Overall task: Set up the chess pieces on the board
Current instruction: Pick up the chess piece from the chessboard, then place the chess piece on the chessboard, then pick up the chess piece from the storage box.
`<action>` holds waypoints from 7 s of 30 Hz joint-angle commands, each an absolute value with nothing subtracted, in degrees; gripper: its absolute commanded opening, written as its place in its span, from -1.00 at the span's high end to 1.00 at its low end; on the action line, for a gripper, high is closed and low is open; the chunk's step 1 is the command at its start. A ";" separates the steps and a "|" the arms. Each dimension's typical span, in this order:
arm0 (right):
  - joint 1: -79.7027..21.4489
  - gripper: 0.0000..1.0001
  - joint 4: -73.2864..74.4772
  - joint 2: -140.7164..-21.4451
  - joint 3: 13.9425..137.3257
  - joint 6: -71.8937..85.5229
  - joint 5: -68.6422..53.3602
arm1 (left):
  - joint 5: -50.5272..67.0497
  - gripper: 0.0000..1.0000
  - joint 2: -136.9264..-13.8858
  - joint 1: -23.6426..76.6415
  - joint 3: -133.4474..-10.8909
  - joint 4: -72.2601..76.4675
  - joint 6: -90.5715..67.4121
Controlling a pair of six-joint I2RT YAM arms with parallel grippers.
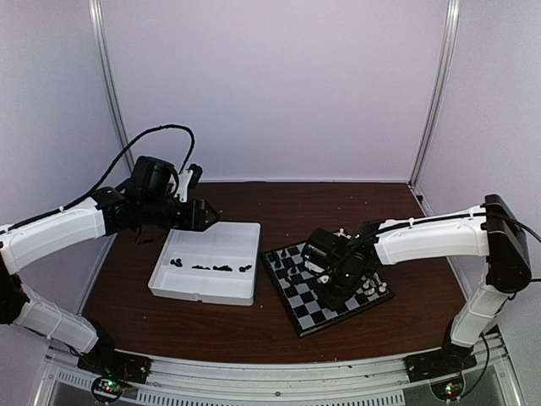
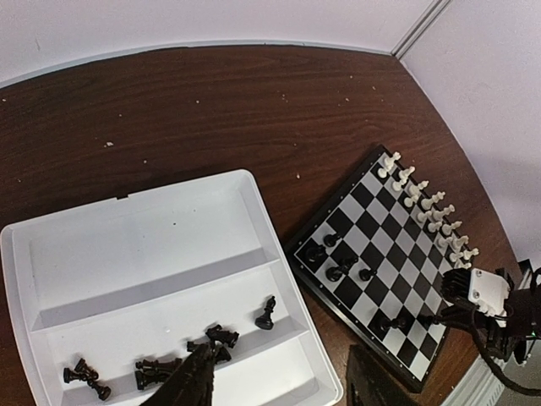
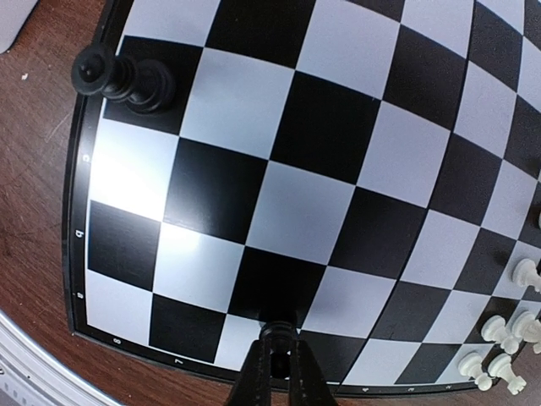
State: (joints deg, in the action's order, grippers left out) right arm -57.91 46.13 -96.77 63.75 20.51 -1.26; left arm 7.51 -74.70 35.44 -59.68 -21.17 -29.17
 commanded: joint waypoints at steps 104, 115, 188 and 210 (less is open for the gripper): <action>-55.28 0.54 22.63 -85.86 65.76 15.12 12.05 | -12.83 0.39 -99.57 26.14 -62.76 -34.04 -48.23; -55.27 0.55 22.90 -84.55 64.64 14.63 12.22 | -13.00 0.38 -103.23 25.06 -63.00 -33.23 -53.33; -58.45 0.39 -11.55 -124.34 87.51 27.47 -9.87 | 26.10 0.77 -85.84 28.30 -43.22 7.12 -88.06; -57.74 1.00 -5.74 -118.27 85.75 27.39 -8.50 | 21.48 0.05 -81.83 28.15 -45.39 3.11 -79.30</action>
